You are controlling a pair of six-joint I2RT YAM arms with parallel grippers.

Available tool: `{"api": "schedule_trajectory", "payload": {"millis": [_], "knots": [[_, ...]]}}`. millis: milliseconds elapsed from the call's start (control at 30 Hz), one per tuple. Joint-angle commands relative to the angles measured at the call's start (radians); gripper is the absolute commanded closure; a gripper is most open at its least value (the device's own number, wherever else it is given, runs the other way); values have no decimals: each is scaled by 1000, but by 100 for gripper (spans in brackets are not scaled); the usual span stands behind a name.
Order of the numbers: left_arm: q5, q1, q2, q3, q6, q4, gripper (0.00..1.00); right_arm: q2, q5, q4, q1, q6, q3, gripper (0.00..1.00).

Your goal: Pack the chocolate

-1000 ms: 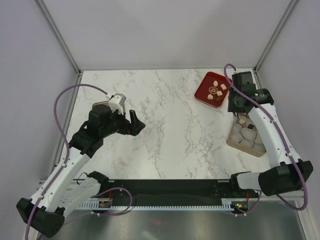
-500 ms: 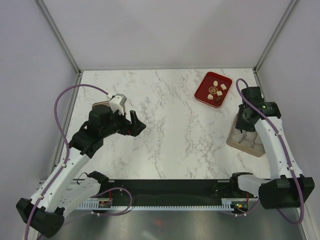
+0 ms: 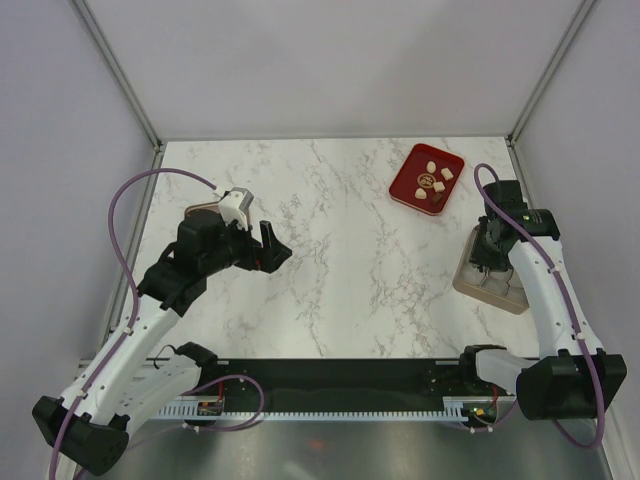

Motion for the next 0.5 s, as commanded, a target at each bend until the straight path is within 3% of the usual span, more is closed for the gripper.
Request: {"api": "schedule_trajectory", "payload": {"millis": [0, 467], "knots": [[21, -4, -10, 9, 7, 28, 1, -22, -4, 26, -5, 12, 4, 63], [18, -4, -6, 9, 7, 28, 1, -19, 2, 47, -4, 9, 4, 56]]}}
